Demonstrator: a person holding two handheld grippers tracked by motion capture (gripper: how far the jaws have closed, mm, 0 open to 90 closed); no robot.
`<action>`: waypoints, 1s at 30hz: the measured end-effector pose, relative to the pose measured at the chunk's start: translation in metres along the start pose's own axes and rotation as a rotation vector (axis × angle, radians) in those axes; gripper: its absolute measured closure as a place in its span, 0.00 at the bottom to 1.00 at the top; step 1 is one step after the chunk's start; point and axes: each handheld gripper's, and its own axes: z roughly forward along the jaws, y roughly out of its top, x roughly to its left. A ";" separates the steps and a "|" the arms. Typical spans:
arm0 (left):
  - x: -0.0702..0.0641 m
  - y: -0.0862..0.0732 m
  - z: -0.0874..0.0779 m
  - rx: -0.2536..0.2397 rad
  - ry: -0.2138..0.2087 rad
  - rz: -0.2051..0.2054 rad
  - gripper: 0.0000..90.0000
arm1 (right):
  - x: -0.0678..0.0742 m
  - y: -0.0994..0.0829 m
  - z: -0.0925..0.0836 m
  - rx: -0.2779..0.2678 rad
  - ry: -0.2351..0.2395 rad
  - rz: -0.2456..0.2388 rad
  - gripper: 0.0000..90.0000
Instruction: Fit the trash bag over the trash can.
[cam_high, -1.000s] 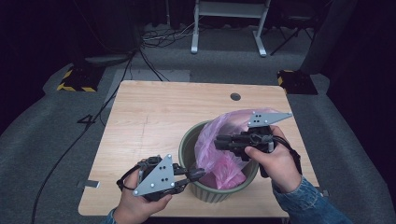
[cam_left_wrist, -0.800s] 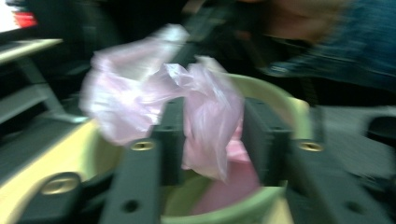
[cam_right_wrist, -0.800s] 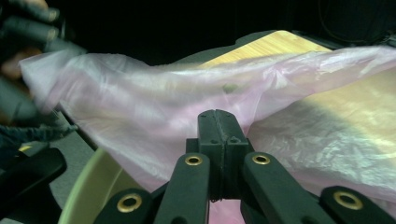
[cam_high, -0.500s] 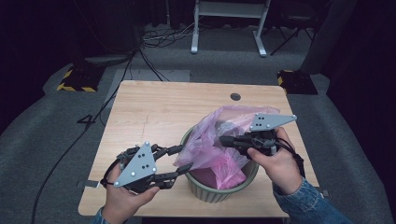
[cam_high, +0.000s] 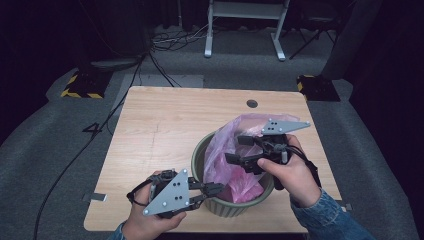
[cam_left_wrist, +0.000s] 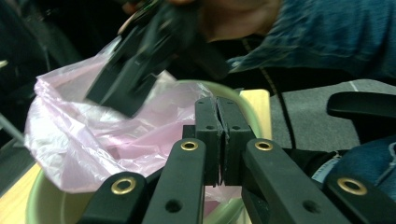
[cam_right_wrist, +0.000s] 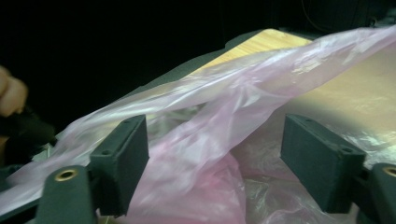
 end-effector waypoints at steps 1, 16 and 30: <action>0.000 0.000 0.000 0.000 0.000 0.000 0.98 | 0.000 0.000 0.000 0.000 0.000 0.000 0.28; 0.033 0.000 -0.016 -0.020 0.297 -0.200 0.53 | 0.013 0.001 -0.004 0.057 -0.012 -0.179 1.00; 0.068 0.007 0.014 0.062 0.238 -0.226 0.42 | 0.015 -0.003 -0.006 0.033 -0.039 -0.309 1.00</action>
